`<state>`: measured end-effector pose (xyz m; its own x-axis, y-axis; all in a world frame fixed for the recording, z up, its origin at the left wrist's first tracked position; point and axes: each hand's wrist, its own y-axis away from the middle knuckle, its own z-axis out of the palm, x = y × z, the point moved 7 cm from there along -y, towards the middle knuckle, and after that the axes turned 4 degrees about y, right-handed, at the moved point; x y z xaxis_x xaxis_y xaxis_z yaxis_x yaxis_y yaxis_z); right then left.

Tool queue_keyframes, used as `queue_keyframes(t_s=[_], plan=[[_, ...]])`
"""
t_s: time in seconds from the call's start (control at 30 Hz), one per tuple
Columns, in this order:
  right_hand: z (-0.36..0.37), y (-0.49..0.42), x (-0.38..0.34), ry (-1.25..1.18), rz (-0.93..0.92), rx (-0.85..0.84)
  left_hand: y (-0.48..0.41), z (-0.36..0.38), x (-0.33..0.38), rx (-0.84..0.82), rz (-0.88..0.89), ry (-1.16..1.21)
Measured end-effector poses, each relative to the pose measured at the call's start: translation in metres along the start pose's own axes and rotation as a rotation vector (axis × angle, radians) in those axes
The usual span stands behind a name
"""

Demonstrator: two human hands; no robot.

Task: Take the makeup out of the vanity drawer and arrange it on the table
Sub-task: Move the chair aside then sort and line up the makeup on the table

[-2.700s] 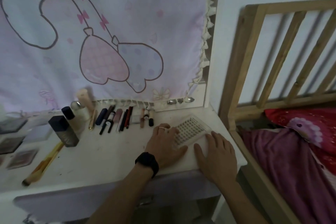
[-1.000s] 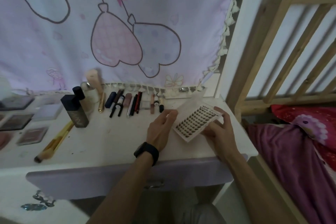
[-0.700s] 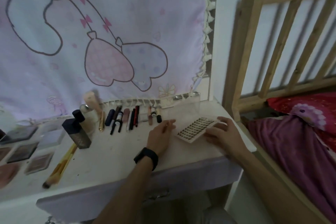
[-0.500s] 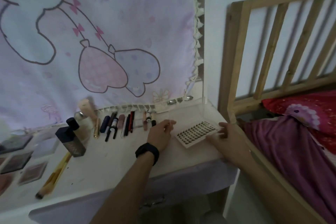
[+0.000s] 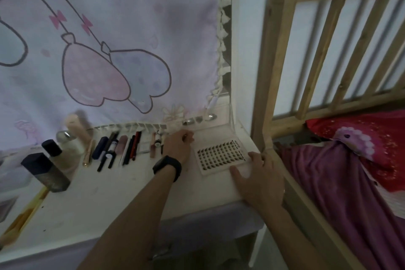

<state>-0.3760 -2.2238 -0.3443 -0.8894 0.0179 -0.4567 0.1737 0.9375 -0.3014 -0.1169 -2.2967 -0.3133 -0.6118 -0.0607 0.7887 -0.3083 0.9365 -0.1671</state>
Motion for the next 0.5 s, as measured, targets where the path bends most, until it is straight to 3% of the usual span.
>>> queue_keyframes(t_s=[0.5], plan=[[-0.002,-0.018,-0.007,0.088,0.045,-0.041,-0.011,0.005,0.003,0.095,0.002,-0.073]])
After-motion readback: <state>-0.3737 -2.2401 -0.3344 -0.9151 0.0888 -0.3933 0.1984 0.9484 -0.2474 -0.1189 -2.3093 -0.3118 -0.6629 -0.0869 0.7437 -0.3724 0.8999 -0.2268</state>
